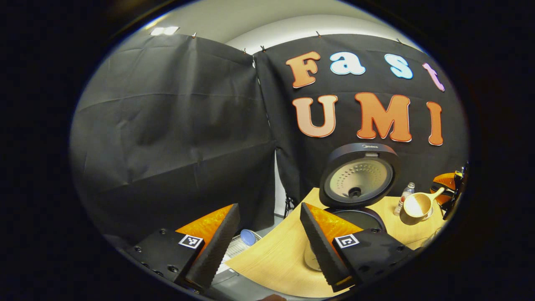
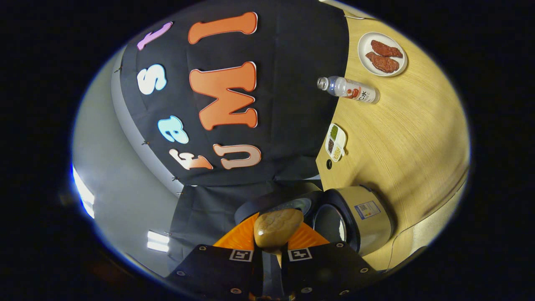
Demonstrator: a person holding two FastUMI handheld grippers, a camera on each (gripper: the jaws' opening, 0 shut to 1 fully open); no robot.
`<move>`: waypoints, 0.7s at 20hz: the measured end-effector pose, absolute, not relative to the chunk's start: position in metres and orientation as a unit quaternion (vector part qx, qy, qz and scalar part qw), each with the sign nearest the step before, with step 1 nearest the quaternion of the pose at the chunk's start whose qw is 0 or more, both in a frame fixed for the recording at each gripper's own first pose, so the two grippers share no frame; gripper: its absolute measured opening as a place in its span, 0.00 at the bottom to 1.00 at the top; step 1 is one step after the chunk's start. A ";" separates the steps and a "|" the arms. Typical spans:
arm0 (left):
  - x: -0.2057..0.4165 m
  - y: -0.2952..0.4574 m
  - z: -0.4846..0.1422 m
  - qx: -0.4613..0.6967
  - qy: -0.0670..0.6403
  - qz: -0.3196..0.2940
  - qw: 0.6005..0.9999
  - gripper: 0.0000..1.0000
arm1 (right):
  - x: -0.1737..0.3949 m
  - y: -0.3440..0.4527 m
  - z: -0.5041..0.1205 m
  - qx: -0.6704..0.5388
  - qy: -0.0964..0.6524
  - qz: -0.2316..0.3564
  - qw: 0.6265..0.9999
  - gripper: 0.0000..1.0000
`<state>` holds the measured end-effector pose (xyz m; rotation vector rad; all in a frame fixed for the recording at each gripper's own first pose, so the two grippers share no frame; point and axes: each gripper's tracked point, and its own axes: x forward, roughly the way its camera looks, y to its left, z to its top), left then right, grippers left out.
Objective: Close the left gripper, press the button to open the rice cooker; take a wooden spoon from the chopstick holder with the right hand, scoop a spoonful of rice and pour it into the rice cooker, then put the wooden spoon back into the chopstick holder.
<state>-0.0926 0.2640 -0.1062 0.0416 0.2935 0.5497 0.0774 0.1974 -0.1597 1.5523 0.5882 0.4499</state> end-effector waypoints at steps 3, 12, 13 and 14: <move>-0.099 0.282 -0.107 0.016 0.142 0.287 0.947 0.97 | 0.096 0.226 -0.164 0.672 0.274 0.194 0.660 0.16; -0.115 0.303 -0.121 0.001 0.153 0.311 0.938 0.99 | 0.118 0.280 -0.176 0.498 0.290 0.183 0.796 0.16; -0.115 0.304 -0.122 0.002 0.155 0.311 0.938 0.98 | 0.116 0.283 -0.175 0.482 0.290 0.183 0.807 0.16; -0.116 0.304 -0.125 0.002 0.157 0.312 0.937 0.98 | 0.117 0.285 -0.172 0.467 0.284 0.182 0.817 0.17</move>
